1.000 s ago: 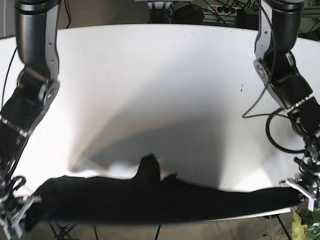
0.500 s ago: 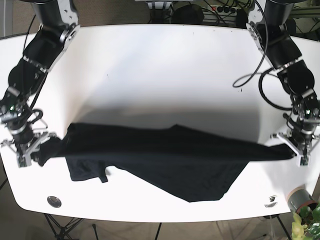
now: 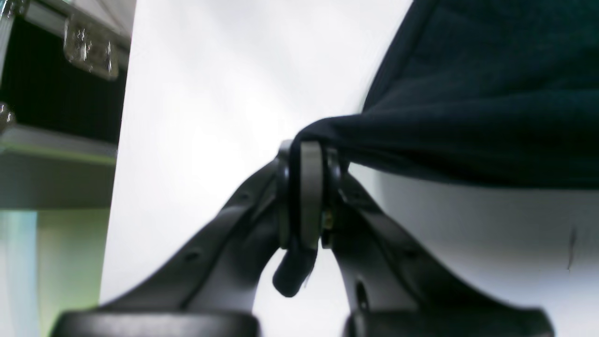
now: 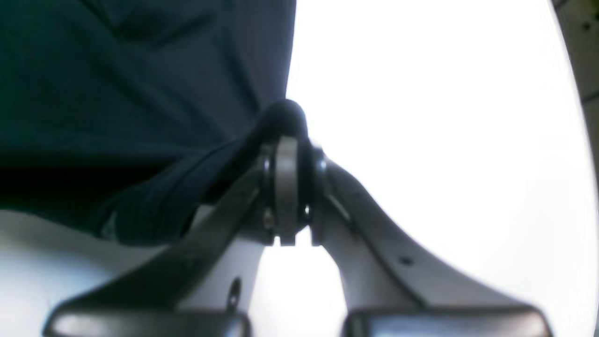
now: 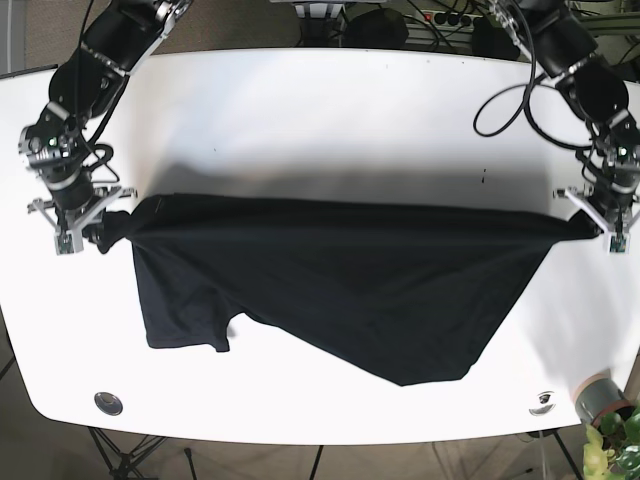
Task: Fold the T-shirt properly
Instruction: 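Lay the stretched shirt edge down and release both grippers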
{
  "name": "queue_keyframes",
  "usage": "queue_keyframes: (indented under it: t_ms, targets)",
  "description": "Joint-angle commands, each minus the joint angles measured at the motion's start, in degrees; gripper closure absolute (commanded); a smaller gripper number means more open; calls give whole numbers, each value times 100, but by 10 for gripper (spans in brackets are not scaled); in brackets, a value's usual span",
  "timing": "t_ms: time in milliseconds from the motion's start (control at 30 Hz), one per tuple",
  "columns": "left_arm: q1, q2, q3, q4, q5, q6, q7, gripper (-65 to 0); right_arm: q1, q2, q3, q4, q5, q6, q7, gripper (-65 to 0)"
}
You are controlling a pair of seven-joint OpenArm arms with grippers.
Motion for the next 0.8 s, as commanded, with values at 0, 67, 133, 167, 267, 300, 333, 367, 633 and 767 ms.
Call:
queue_keyframes:
  t_ms: [0, 67, 133, 167, 267, 300, 333, 367, 633, 767]
  targets:
    - [200, -120, -124, 256, 26, 63, -128, 0, -167, -46, 107, 207, 34, -53, 122, -21]
    - [385, -120, -212, 317, 18, 63, -128, 0, -352, -134, 142, 251, 34, -53, 122, -21]
    - [596, -111, -353, 379, 18, 63, -128, 0, -589, -248, 203, 251, 43, -49, 122, -21]
    - [658, -76, -397, 387, 18, 63, -128, 0, -642, -274, 221, 234, 69, -49, 122, -21]
    - [877, 21, -705, 449, 18, -121, -128, 0, -923, -292, 362, 207, 385, -49, 122, -21]
    - [930, 39, -784, 467, 18, -218, -128, 0, -1002, -292, 379, 207, 456, -49, 122, -21]
    - [1009, 56, -889, 475, 18, -411, -128, 0, -1125, -292, 388, 207, 579, -49, 122, -21]
    - [1071, 91, -977, 475, 18, -548, -128, 0, -1213, -292, 388, 207, 684, -49, 122, -21]
    - [1431, 329, -1320, 502, 35, -548, -128, 0, -1749, -292, 379, 216, 1054, -49, 122, -21]
    - [1554, 355, -1311, 502, 35, -548, -128, 0, -1881, -301, 379, 216, 1054, -49, 122, -21]
